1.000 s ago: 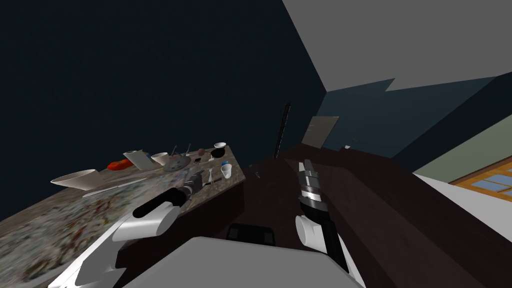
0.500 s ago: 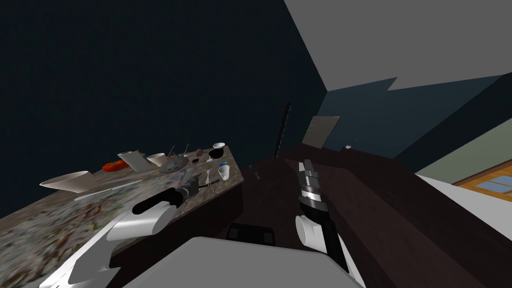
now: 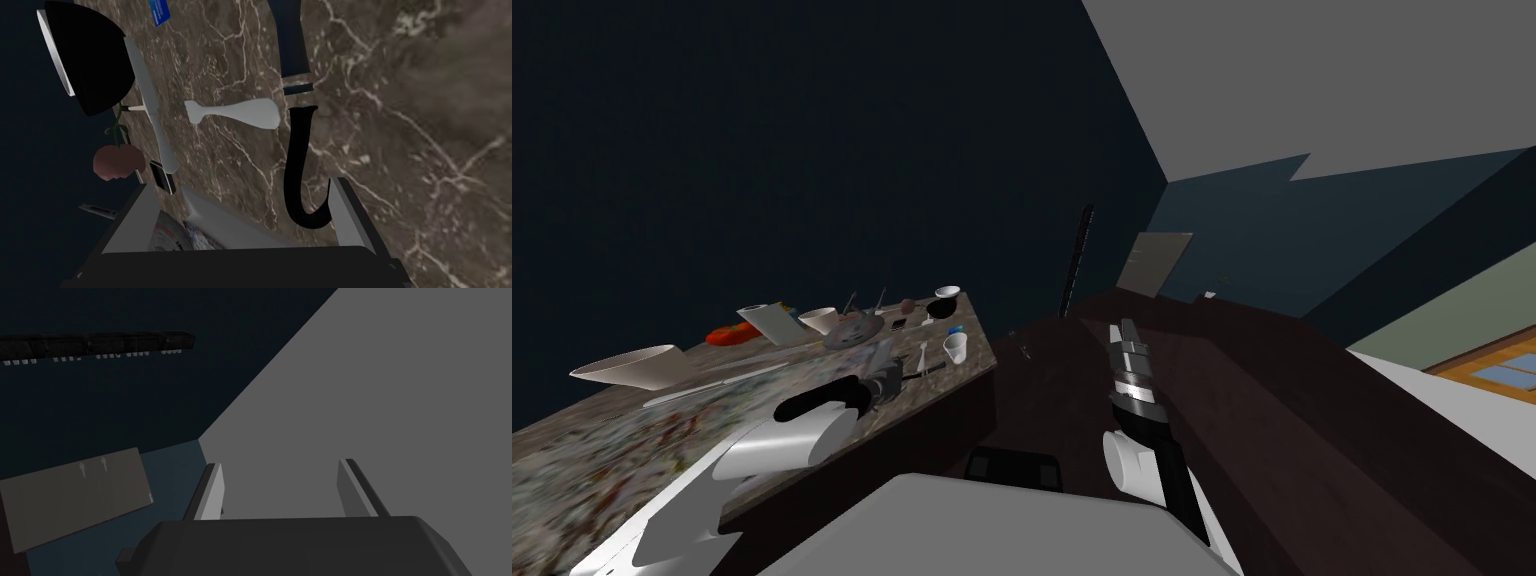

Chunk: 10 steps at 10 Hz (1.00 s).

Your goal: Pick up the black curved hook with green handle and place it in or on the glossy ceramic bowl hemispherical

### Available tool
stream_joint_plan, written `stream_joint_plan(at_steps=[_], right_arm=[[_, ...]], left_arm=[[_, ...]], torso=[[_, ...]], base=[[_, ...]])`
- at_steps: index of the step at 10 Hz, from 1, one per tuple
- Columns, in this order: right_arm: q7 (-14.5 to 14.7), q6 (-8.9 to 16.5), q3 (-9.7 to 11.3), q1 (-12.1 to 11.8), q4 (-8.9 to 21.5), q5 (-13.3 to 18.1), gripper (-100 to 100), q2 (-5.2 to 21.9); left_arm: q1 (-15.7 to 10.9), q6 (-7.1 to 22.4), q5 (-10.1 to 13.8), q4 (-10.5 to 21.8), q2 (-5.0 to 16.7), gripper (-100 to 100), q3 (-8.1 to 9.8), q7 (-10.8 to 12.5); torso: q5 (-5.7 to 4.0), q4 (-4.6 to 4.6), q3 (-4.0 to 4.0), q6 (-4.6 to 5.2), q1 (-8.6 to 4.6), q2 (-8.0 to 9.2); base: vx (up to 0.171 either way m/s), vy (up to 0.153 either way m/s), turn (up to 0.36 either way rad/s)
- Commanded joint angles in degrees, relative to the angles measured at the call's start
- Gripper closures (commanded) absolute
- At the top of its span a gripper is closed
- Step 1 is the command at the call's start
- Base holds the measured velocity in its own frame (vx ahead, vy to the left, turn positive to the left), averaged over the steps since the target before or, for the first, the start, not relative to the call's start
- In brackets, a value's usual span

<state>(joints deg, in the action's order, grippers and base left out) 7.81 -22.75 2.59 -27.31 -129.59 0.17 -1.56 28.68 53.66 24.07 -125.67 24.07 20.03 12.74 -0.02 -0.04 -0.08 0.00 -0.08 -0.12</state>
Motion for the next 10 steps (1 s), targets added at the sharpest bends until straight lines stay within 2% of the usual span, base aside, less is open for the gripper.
stream_joint_plan(at_steps=[1, 2, 7, 9, 10], right_arm=[[0.0, 0.0, 0.0, 0.0, 0.0, 0.0, 0, 0.0], [0.0, 0.0, 0.0, 0.0, 0.0, 0.0, 0, 0.0], [0.0, 0.0, 0.0, 0.0, 0.0, 0.0, 0, 0.0], [0.0, 0.0, 0.0, 0.0, 0.0, 0.0, 0, 0.0], [0.0, 0.0, 0.0, 0.0, 0.0, 0.0, 0, 0.0]], left_arm=[[-0.2, 2.9, 1.2, 1.0, 1.4, -100, 1.18, 0.2], [-0.2, 3.8, 1.2, 1.0, 1.4, -100, 1.18, 0.2], [-0.6, 12.3, 3.4, 2.3, 4.1, -100, 3.68, 0.9], [-0.6, 14.1, 3.9, 2.6, 4.7, -100, 4.21, 1.0], [-0.6, 13.4, 3.7, 2.6, 4.5, -100, 3.99, 0.9]], torso=[[0.00, 0.00, 0.00, 0.00, 0.00, 0.00], [-0.01, -0.01, -0.02, 0.00, -0.04, -0.04], [-0.01, -0.01, -0.03, 0.00, -0.04, -0.05], [0.00, 0.00, 0.00, 0.00, -0.01, 0.01], [0.01, 0.01, 0.02, 0.01, 0.03, 0.04]], base=[[0.054, -0.039, 0.010], [0.041, -0.030, 0.008], [0.047, -0.033, 0.006], [0.027, -0.020, 0.005], [0.009, -0.005, 0.000]])
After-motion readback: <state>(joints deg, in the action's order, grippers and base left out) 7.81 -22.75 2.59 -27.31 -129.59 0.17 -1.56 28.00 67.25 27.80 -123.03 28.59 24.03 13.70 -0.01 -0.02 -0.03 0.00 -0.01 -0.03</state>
